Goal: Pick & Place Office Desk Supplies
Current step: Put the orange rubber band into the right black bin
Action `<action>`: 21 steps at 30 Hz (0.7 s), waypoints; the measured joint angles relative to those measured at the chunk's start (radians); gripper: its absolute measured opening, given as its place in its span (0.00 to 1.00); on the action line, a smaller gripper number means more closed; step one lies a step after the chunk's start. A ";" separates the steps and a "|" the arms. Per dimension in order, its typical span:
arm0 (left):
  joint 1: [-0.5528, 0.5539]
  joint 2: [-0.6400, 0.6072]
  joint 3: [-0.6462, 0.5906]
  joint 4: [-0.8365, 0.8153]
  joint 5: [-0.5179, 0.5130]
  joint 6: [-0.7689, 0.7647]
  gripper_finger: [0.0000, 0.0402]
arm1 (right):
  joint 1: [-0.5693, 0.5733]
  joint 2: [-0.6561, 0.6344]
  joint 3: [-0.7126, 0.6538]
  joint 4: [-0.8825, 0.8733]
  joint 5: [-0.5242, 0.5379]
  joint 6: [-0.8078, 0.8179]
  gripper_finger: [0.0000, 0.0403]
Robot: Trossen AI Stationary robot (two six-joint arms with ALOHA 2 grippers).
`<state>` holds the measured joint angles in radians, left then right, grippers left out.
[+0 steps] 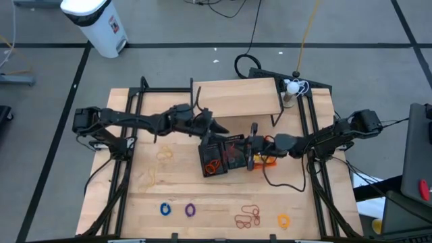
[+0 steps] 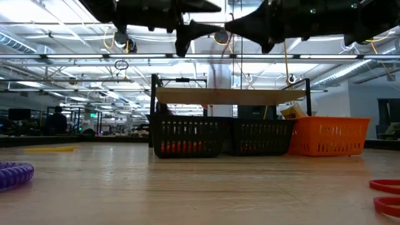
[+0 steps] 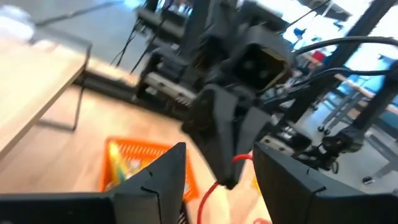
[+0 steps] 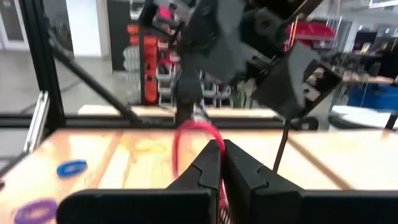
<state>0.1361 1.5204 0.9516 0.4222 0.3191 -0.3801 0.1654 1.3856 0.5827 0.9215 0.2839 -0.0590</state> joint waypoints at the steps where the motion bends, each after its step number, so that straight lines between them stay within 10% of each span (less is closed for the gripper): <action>1: 0.008 0.000 0.000 -0.021 0.000 0.000 0.46 | 0.000 0.000 0.000 -0.021 0.000 0.006 0.00; 21: 0.077 0.000 0.000 -0.080 0.171 -0.070 0.42 | -0.055 0.000 0.000 -0.279 -0.033 0.180 0.02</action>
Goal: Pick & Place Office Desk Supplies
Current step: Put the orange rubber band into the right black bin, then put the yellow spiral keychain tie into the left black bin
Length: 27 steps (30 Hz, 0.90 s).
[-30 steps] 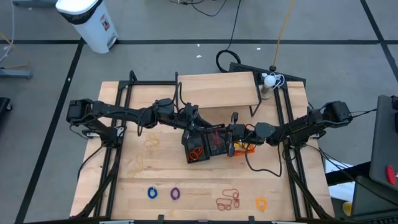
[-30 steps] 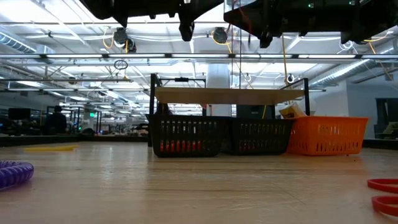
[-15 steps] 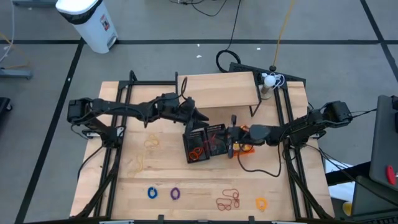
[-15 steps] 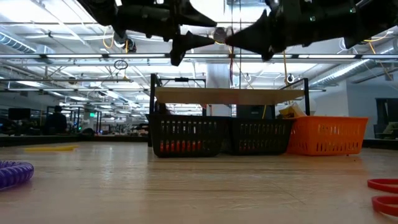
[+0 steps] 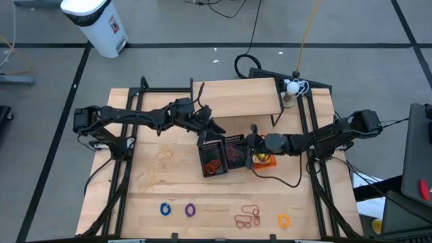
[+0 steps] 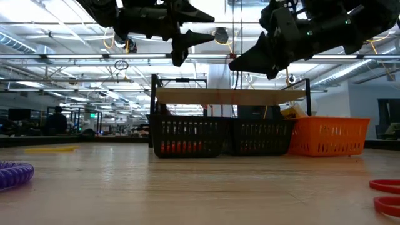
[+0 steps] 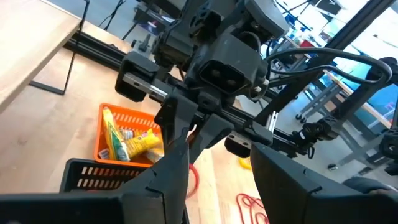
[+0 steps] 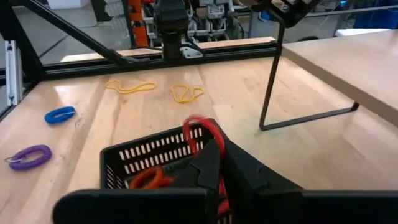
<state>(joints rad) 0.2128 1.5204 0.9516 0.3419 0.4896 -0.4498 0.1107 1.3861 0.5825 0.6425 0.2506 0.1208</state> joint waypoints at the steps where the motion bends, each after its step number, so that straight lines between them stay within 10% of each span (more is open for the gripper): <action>1: 0.000 0.000 0.000 0.000 0.000 0.000 0.42 | -0.001 0.000 0.000 0.000 -0.013 0.004 0.03; 23: -0.004 0.000 0.000 -0.006 -0.102 -0.009 0.42 | -0.001 0.000 0.000 0.034 -0.017 0.019 0.32; 27: -0.004 0.000 0.000 -0.019 0.015 -0.035 0.42 | 0.004 -0.003 0.000 0.040 -0.017 -0.003 0.32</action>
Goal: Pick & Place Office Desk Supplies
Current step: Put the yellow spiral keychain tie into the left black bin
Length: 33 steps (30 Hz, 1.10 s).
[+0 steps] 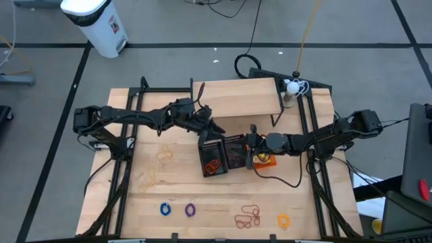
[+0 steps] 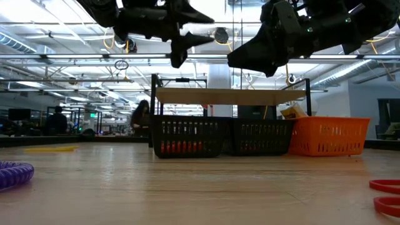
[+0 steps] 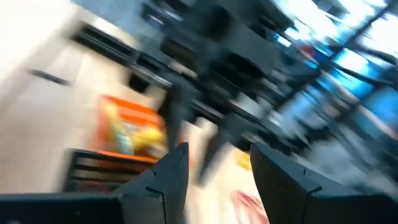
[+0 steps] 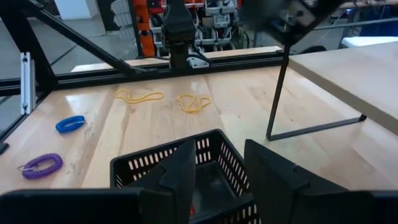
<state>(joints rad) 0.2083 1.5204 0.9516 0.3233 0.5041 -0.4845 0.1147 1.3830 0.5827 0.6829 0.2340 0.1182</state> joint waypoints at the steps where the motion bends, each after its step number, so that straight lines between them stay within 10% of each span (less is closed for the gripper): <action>1: -0.001 -0.001 0.000 -0.006 0.066 0.014 0.42 | 0.004 -0.003 0.000 -0.004 0.000 -0.001 0.32; 7: -0.026 -0.080 0.000 -0.288 0.251 0.138 0.42 | 0.036 -0.055 0.000 -0.063 0.000 -0.026 0.32; 20: -0.435 -0.292 0.002 -0.512 -0.295 0.221 0.42 | 0.191 -0.413 0.001 -0.494 0.008 0.032 0.26; 33: -0.685 -0.195 0.000 -0.531 -0.324 0.106 0.42 | 0.372 -0.347 0.000 -0.644 0.020 0.150 0.22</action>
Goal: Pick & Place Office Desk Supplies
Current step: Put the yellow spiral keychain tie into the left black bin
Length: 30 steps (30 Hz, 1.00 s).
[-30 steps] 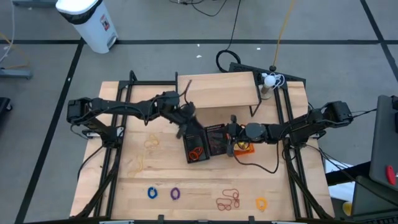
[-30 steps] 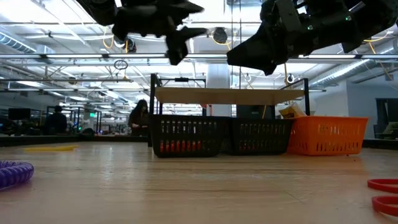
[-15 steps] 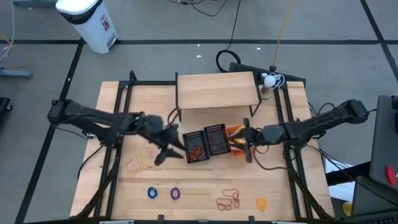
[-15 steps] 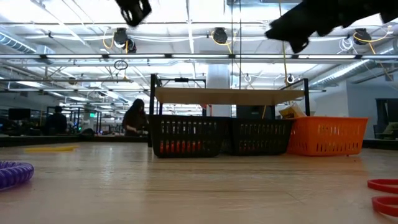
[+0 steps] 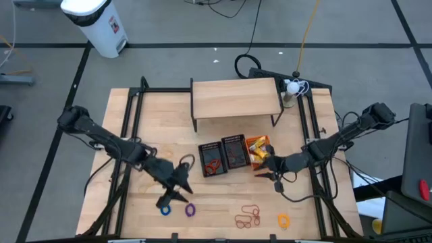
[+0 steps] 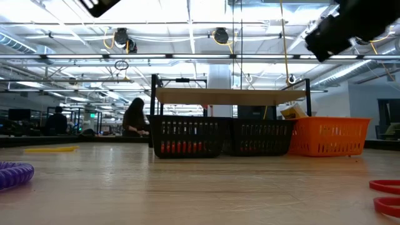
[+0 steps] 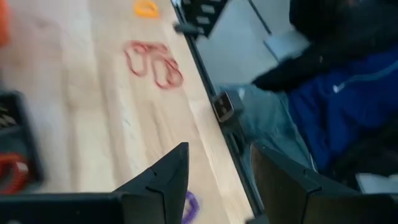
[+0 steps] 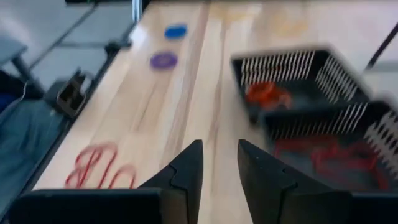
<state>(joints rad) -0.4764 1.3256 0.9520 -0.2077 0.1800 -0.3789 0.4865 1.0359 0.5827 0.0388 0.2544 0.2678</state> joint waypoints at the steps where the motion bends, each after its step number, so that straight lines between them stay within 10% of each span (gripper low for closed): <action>1: -0.015 0.017 0.000 0.001 -0.004 0.002 0.42 | 0.013 -0.001 0.000 -0.033 -0.004 0.035 0.22; 19: -0.017 0.162 0.000 0.100 -0.317 0.026 0.42 | 0.227 0.178 0.000 -0.080 -0.204 0.669 0.22; 30: -0.004 0.162 0.000 0.161 -0.322 -0.126 0.42 | 0.389 0.343 0.000 0.002 -0.326 1.141 0.22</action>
<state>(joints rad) -0.4808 1.4872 0.9516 -0.0470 -0.1421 -0.5048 0.8753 1.3792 0.5827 0.0406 -0.0720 1.4088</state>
